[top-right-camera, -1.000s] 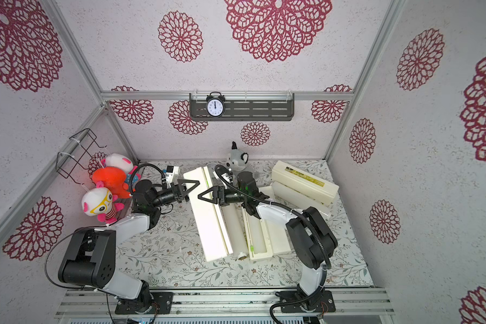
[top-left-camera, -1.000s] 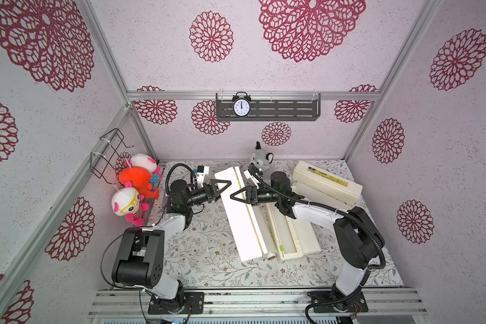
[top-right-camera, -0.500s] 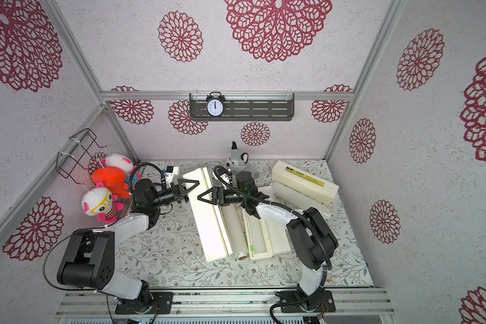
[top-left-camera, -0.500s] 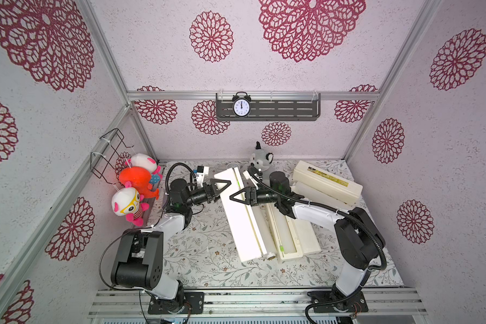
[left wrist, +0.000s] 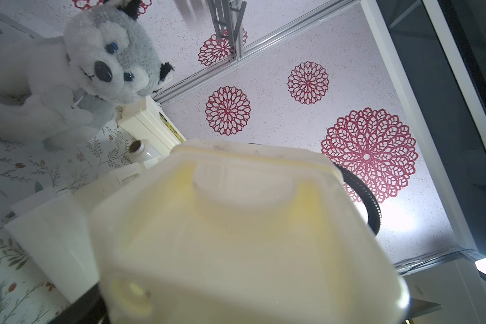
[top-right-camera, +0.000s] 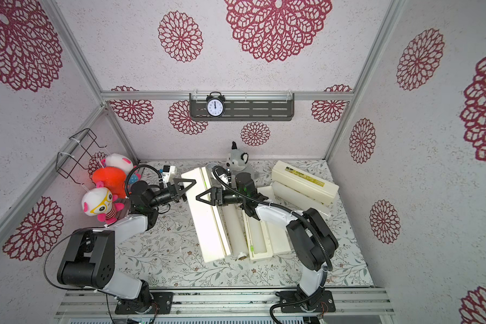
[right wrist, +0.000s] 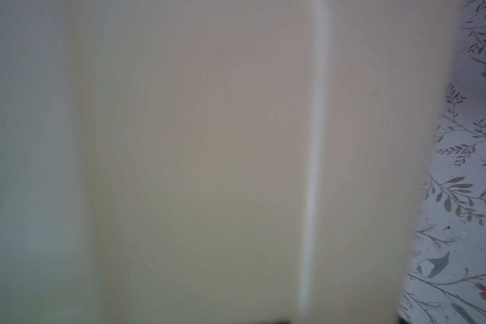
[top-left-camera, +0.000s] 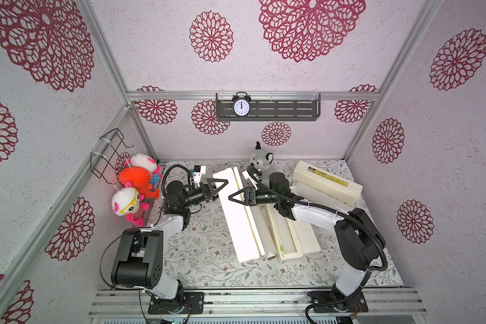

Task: Put plastic wrap rolls into dispensers
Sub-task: Open the lid of the plastic wrap cutting box.

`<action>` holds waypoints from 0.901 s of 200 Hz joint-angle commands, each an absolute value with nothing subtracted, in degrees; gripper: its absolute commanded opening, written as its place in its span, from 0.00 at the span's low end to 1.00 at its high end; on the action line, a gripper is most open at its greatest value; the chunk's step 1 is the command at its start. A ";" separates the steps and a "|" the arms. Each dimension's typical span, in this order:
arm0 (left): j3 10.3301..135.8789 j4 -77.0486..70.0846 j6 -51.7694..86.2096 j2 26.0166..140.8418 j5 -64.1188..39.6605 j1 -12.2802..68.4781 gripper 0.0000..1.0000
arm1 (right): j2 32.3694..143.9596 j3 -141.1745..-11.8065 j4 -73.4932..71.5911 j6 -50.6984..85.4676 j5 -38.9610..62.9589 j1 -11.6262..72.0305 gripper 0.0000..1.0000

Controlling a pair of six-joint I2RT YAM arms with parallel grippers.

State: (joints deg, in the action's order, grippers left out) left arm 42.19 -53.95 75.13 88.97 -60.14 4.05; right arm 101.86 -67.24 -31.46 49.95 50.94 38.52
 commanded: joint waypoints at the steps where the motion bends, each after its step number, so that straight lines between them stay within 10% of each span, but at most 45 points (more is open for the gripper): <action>1: 43.88 -56.58 76.04 89.15 -56.18 2.69 0.98 | 99.35 -67.18 -26.75 47.53 51.97 38.82 0.65; 66: 44.36 -43.11 68.21 86.76 -54.94 3.10 0.83 | 99.29 -66.26 -30.53 50.60 52.81 38.21 0.65; 180: 39.49 -64.90 80.60 91.16 -56.09 0.15 0.75 | 97.94 -57.71 -54.11 65.33 54.27 34.77 0.62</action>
